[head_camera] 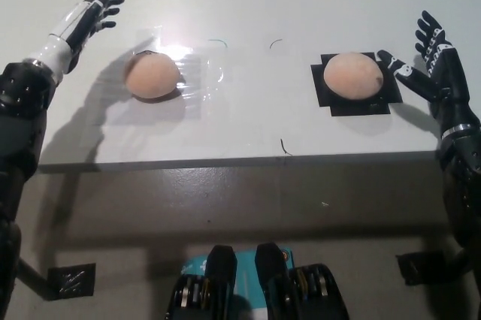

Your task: Use both hands to push two dumpling toys together to the middle

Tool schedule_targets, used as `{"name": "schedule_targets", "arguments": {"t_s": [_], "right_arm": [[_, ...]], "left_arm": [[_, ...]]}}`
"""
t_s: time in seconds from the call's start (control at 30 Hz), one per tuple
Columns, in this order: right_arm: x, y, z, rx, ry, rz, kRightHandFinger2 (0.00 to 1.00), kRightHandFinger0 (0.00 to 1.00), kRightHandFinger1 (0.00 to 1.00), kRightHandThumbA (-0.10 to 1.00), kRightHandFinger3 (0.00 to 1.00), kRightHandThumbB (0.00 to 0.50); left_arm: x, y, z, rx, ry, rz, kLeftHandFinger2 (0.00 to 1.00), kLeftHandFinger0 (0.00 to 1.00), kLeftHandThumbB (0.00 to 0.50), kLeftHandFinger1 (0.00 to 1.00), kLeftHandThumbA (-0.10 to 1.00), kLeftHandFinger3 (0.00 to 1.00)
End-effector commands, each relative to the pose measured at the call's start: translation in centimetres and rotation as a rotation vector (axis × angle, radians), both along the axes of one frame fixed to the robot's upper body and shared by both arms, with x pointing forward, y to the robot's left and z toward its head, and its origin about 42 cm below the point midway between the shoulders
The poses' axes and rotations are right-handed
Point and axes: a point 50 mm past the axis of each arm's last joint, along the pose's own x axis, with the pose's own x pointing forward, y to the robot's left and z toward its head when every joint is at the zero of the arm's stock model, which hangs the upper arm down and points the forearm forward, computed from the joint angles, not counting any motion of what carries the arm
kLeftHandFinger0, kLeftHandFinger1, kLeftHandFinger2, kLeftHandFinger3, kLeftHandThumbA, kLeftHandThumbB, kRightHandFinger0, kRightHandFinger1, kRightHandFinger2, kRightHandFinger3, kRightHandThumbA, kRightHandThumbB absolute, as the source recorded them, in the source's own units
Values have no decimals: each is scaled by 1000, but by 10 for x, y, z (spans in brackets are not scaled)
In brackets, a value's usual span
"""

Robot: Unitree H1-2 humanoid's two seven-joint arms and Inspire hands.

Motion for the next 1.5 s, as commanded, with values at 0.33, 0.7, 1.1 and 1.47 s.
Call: {"name": "schedule_targets", "arguments": {"t_s": [0.33,0.7,1.1,1.47], "right_arm": [[3,5,17,15,-108,12,1000,1000,1000,1000,1000,252],[3,14,13,38,-104,30,1000,1000,1000,1000,1000,243],[3,28,9,52,-89,45,1000,1000,1000,1000,1000,241],[3,55,3,133,-68,100,1000,1000,1000,1000,1000,220]], "left_arm": [[-9,15,-10,48,-102,30,1000,1000,294,1000,1000,1000],[-19,1,-46,21,-49,8,1000,1000,345,1000,1000,1000],[-27,-18,-65,-19,-49,-27,1000,1000,331,1000,1000,1000],[-27,-30,-64,-33,-56,-46,1000,1000,314,1000,1000,1000]]}}
